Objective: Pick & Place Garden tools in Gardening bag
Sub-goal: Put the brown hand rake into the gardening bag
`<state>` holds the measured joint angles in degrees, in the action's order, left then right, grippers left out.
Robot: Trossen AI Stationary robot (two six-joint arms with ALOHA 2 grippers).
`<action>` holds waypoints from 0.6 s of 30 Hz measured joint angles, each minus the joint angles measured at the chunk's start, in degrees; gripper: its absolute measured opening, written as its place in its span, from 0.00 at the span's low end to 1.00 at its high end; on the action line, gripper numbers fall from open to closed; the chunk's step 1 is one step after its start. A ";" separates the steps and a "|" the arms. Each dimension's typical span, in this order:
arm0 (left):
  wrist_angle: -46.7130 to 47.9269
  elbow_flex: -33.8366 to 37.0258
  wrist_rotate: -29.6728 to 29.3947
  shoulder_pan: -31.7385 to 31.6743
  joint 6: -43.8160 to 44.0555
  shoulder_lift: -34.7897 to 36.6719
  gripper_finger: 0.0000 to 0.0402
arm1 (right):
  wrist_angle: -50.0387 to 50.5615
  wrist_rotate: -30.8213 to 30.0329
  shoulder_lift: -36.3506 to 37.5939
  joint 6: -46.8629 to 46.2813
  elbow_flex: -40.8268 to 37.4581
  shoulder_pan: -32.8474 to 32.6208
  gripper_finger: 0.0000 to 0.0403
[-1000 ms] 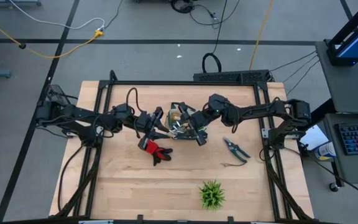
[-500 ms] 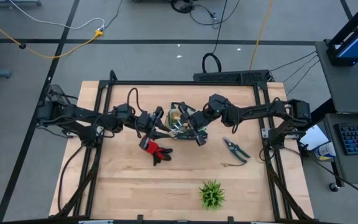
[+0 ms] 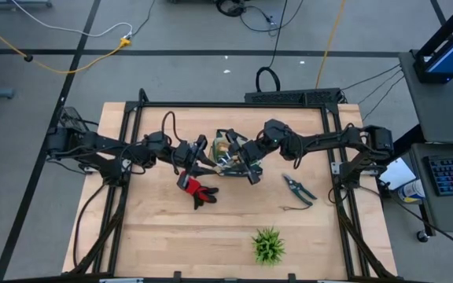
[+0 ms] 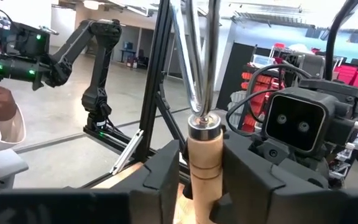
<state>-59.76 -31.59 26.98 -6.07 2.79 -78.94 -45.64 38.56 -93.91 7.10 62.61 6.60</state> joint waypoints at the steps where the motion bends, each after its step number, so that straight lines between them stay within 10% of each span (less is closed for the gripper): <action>1: 0.04 0.00 0.02 0.02 -0.09 0.00 0.17 | 0.06 -0.08 0.00 0.51 0.00 -0.14 0.22; 18: 0.34 0.02 0.06 0.00 0.34 0.02 0.20 | 1.75 -2.36 0.09 0.84 0.00 -0.30 0.15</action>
<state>-59.42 -31.57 27.04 -6.06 3.13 -78.92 -43.88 36.20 -93.82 7.94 62.61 6.31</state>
